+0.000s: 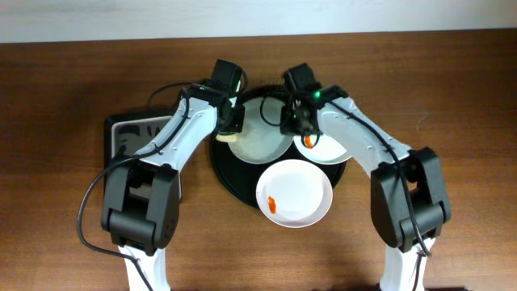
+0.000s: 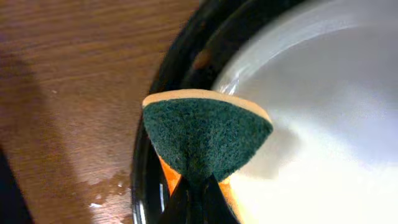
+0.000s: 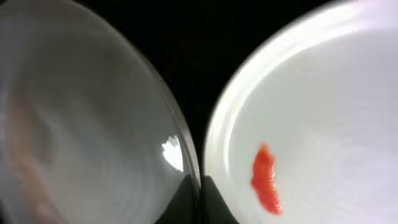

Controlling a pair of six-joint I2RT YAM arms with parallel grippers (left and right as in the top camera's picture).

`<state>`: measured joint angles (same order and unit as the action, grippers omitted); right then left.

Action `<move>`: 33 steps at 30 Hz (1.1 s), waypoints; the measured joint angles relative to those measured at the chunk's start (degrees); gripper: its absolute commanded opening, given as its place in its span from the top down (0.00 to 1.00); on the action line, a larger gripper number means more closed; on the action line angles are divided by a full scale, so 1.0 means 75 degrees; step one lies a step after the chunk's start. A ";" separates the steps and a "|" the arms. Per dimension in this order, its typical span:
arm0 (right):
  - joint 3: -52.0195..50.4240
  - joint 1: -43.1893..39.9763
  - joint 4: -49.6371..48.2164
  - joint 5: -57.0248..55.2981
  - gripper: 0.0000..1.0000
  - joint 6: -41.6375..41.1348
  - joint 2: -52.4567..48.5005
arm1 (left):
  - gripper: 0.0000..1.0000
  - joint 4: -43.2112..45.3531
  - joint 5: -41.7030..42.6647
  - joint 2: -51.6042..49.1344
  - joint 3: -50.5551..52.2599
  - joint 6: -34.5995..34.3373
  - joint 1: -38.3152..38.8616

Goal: Clean dirty plates on tray and stack at the side

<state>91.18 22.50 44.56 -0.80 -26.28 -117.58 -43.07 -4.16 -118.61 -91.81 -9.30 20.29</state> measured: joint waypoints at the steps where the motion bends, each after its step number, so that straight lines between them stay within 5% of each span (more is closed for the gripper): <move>1: 0.0525 0.0000 0.0446 -0.0361 0.96 0.0210 0.0003 | 1.00 0.0000 0.0259 0.0000 0.0000 0.0000 0.0000; 6: 0.2384 0.0067 0.3098 -0.2244 0.96 0.0510 -0.0017 | 1.00 -0.0023 0.0565 -0.0003 -0.0003 0.0000 0.0000; 12: 0.2588 0.1845 0.3401 -0.5858 0.96 0.0705 -0.0017 | 1.00 -0.0003 0.0647 -0.0003 -0.0003 0.0000 0.0000; 17: 0.2617 0.2171 0.3404 -0.7344 0.96 0.0717 -0.0017 | 1.00 -0.0003 0.0650 -0.0003 -0.0003 0.0000 -0.0023; 33: 0.2716 0.2259 0.3480 -0.7743 0.96 0.0662 -0.0015 | 1.00 0.0055 0.0653 -0.0003 -0.0003 0.0000 -0.0073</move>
<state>111.55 39.44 70.65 -58.87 -21.32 -117.69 -42.65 0.73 -118.63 -91.83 -9.30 19.75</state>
